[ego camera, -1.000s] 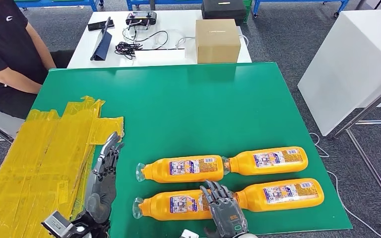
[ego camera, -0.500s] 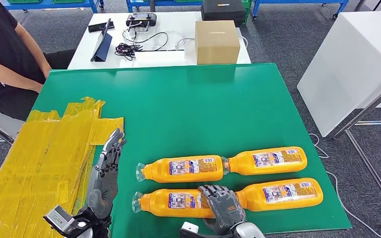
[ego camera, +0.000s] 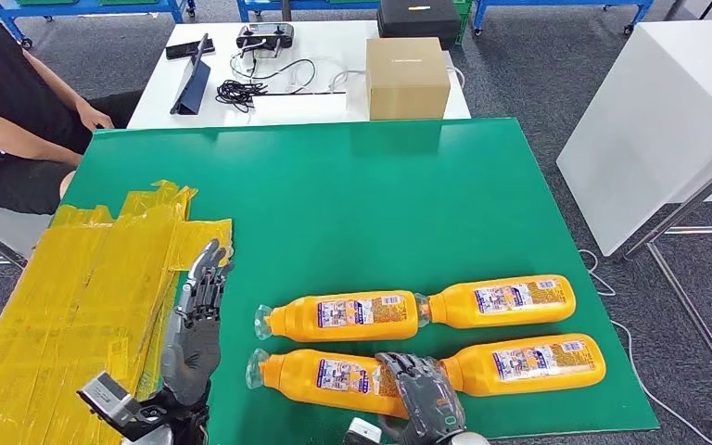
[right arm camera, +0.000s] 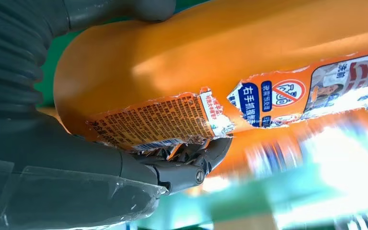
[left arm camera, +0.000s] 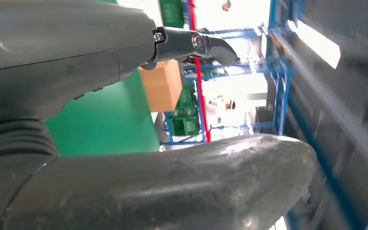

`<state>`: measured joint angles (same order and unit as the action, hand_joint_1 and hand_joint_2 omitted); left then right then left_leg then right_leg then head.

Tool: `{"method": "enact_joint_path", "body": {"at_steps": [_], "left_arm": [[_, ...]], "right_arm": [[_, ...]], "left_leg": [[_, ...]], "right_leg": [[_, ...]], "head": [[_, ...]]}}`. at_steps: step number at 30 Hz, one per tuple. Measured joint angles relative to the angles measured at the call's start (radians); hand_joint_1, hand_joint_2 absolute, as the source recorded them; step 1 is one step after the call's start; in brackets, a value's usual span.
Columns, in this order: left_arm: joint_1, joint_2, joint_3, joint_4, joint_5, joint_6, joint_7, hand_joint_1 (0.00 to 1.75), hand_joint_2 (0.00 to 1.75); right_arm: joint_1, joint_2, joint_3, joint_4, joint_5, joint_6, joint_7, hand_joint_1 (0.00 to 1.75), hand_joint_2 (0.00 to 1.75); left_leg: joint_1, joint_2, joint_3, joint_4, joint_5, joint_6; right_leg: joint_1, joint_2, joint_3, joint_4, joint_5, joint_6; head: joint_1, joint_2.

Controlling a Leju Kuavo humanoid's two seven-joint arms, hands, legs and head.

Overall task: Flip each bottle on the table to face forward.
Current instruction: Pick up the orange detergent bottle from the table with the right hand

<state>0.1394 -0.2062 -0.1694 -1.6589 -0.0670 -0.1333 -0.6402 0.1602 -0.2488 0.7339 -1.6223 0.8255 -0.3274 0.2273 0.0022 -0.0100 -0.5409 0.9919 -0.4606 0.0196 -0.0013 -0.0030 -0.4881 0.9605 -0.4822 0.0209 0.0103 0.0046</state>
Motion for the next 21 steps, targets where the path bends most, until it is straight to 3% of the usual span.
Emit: {"method": "enact_joint_path", "body": {"at_steps": [2, 4, 7, 16, 21], "left_arm": [[0.019, -0.005, 0.021, 0.004, 0.097, 0.017, 0.006, 0.0, 1.75], [0.03, -0.012, 0.047, 0.008, 0.182, 0.033, 0.012, 0.0, 1.75], [0.038, -0.023, 0.077, 0.012, 0.248, 0.054, 0.021, 0.0, 1.75], [0.04, -0.039, 0.121, 0.025, 0.424, 0.109, 0.103, 0.0, 1.75], [0.04, -0.038, 0.124, 0.039, 0.498, 0.057, 0.142, 0.0, 1.75]], "right_arm": [[0.04, 0.013, -0.01, -0.048, -0.092, -0.132, -0.112, 1.75, 1.75], [0.062, 0.027, -0.017, -0.094, -0.163, -0.205, -0.205, 1.75, 1.75], [0.081, 0.042, -0.024, -0.138, -0.219, -0.237, -0.276, 1.75, 1.75], [0.102, 0.074, -0.049, -0.165, -0.301, -0.277, -0.385, 1.75, 1.75], [0.1, 0.089, -0.064, -0.164, -0.337, -0.275, -0.421, 1.75, 1.75]], "left_leg": [[0.0, 0.001, -0.001, 0.0, 0.0, 0.0], [0.0, 0.002, -0.002, 0.0, 0.0, 0.0], [0.0, 0.001, -0.002, 0.0, 0.0, 0.0], [0.0, 0.001, -0.002, 0.0, 0.0, 0.0], [0.0, 0.001, -0.003, 0.0, 0.0, 0.0]], "right_leg": [[0.0, 0.001, -0.001, 0.0, 0.0, 0.0], [0.0, 0.002, -0.002, 0.0, 0.0, 0.0], [0.0, 0.002, -0.003, 0.0, 0.0, 0.0], [0.0, 0.002, -0.003, 0.0, 0.0, 0.0], [0.0, 0.002, -0.003, 0.0, 0.0, 0.0]], "head": [[0.0, 0.0], [0.0, 0.0], [0.0, 0.0], [0.0, 0.0], [0.0, 0.0]]}}
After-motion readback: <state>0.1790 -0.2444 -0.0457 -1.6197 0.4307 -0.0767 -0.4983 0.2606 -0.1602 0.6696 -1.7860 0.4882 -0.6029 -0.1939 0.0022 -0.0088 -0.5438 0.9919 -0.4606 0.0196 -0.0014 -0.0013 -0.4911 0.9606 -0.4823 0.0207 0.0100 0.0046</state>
